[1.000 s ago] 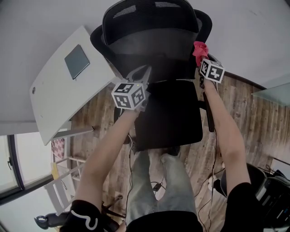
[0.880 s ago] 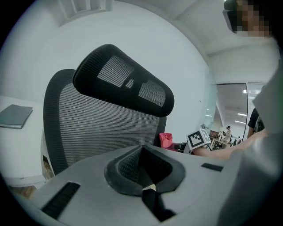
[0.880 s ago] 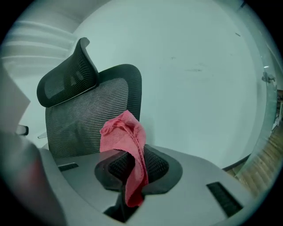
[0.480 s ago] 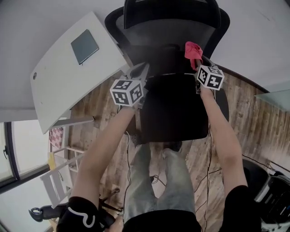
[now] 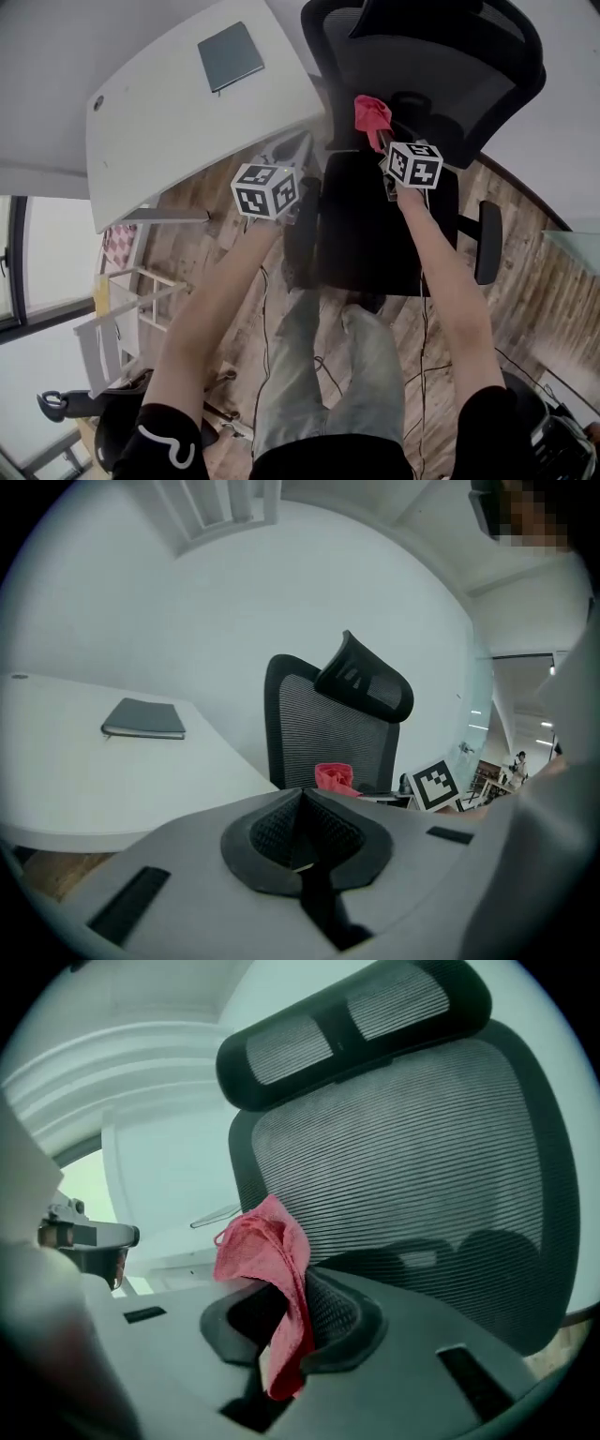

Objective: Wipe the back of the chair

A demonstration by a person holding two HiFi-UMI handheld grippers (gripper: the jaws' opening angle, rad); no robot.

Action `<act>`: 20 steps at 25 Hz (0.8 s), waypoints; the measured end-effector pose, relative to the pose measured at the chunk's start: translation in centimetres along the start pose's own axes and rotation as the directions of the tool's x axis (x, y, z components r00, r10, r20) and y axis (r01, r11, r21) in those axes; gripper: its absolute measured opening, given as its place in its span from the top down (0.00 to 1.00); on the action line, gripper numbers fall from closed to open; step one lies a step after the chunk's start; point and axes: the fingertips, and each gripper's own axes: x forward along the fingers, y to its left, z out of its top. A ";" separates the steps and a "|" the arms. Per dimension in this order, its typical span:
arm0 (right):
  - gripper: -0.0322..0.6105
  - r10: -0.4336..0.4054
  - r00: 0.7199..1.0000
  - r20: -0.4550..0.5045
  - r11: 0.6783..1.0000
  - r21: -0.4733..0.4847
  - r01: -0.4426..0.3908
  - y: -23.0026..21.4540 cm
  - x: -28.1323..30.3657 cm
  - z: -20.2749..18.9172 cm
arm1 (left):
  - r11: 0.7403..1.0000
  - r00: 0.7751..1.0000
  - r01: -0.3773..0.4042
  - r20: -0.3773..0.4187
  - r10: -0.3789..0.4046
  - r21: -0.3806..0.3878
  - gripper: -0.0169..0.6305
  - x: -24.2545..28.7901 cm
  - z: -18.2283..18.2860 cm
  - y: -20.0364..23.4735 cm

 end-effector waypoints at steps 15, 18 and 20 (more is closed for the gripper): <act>0.84 -0.005 0.990 -0.140 0.999 -0.042 -0.001 3.6 6.8 -4.9 | 0.998 0.998 -0.054 -0.021 0.053 -0.023 0.94 -3.9 -3.3 4.6; 0.84 -0.030 0.990 -0.136 0.999 -0.044 0.024 1.9 6.2 -4.7 | 0.999 0.999 -0.045 -0.027 0.045 -0.024 0.94 -3.5 -3.7 4.1; 0.84 -0.044 0.990 -0.131 0.998 -0.043 0.039 0.6 5.7 -4.4 | 0.999 0.999 -0.036 -0.027 0.035 -0.020 0.94 -3.1 -3.6 3.5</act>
